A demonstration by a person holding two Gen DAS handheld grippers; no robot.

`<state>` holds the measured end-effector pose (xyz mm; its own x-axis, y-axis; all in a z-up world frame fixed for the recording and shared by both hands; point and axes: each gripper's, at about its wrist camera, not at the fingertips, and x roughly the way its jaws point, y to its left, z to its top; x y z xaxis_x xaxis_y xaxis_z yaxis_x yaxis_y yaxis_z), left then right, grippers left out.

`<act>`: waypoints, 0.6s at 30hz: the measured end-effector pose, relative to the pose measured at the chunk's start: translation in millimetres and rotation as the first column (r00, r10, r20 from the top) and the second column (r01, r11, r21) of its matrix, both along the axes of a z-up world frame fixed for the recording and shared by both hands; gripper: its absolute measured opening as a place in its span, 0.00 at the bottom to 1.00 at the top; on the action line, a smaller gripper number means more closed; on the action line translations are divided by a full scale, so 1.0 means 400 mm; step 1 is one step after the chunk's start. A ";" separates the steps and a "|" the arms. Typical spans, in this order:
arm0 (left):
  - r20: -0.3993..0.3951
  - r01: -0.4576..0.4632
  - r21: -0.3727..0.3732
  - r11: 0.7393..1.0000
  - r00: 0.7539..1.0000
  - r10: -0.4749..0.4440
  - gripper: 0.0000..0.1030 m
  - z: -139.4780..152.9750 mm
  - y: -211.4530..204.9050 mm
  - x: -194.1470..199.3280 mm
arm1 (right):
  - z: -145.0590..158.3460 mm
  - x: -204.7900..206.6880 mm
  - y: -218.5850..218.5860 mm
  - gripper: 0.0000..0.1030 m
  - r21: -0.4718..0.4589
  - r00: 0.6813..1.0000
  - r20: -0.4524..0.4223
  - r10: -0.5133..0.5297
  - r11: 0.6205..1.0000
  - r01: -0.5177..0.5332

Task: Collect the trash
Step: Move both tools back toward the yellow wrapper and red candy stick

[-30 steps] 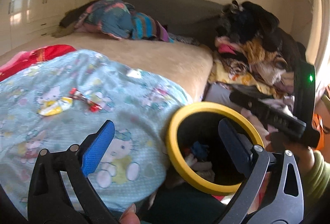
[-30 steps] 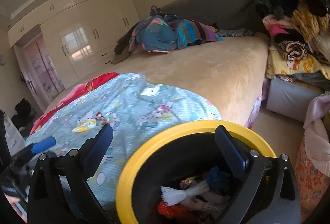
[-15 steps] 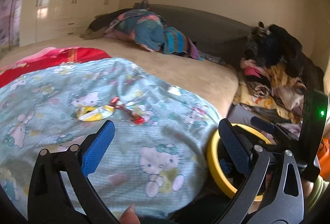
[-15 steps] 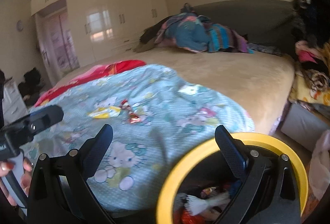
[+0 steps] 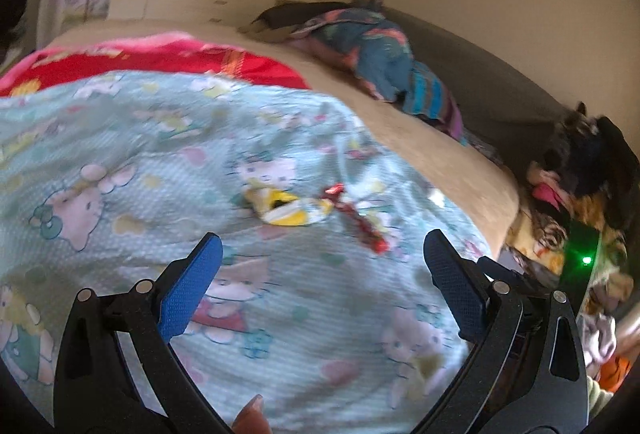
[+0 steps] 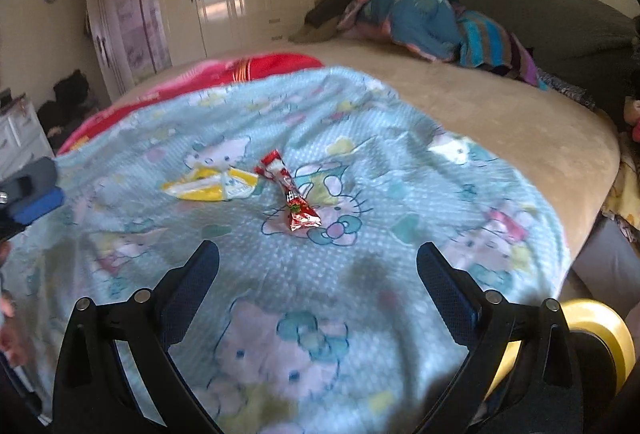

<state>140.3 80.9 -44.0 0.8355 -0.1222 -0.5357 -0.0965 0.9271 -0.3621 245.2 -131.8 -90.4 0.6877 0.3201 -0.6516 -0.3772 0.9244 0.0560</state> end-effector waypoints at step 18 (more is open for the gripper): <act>-0.183 -0.012 -0.110 0.994 0.983 -0.008 0.61 -0.150 0.100 0.195 | -0.139 0.219 0.126 0.51 -0.112 0.987 -0.153 0.040 0.992 -0.058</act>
<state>218.1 120.7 -104.2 0.7247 -0.1878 -0.6630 -0.1725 0.8821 -0.4384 332.7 -81.2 -145.9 0.5649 0.2673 -0.7807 -0.4176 0.9086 0.0090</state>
